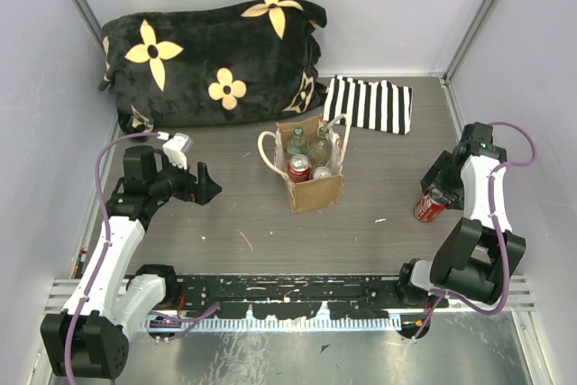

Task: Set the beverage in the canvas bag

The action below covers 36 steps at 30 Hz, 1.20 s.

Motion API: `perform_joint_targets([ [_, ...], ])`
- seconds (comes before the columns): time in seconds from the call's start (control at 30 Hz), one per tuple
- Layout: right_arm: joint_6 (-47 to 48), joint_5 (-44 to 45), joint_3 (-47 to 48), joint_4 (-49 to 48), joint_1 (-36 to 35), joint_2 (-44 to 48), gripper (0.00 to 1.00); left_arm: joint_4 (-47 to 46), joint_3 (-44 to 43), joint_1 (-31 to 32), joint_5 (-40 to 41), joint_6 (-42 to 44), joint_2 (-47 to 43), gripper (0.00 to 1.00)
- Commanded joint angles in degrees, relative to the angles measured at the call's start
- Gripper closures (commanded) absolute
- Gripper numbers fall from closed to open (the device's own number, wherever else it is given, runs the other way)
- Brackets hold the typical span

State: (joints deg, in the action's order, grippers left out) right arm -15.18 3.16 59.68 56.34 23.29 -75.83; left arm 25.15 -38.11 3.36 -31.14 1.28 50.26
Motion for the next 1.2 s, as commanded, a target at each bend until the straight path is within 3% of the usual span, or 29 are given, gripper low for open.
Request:
perform_joint_targets([
  [0.0,0.13,-1.23,0.06,-0.86,0.19,-1.03,0.26,-0.55,0.57,-0.28,-0.07,0.83,-0.46,0.02],
  [0.23,0.17,-2.06,-0.75,-1.11,0.22,-1.85,0.20,-0.12,0.58,-0.28,0.17,1.37,-0.84,0.02],
  [0.53,0.06,-2.61,-1.40,-1.58,0.21,-2.77,0.24,0.34,0.86,-0.25,0.82,2.06,-1.30,0.02],
  [0.6,0.25,-2.96,-1.33,-1.60,0.23,-3.14,0.33,0.22,1.01,-0.22,0.74,2.06,-1.33,0.02],
  [0.77,0.85,-3.45,0.07,-1.16,0.25,-3.18,0.84,0.67,0.75,-0.28,0.90,2.10,-1.33,0.02],
  [0.83,1.23,-3.72,1.77,-0.40,0.27,-2.81,0.95,1.01,0.60,-0.27,0.90,2.15,-1.32,0.02],
  [0.9,1.36,-4.40,4.29,0.58,0.26,-2.16,0.99,1.56,0.34,-0.21,0.90,2.19,-1.39,0.02],
  [1.17,-0.71,-11.50,19.93,4.21,-0.53,-2.39,0.99,2.13,-0.63,-0.28,1.04,1.48,-1.46,0.02],
])
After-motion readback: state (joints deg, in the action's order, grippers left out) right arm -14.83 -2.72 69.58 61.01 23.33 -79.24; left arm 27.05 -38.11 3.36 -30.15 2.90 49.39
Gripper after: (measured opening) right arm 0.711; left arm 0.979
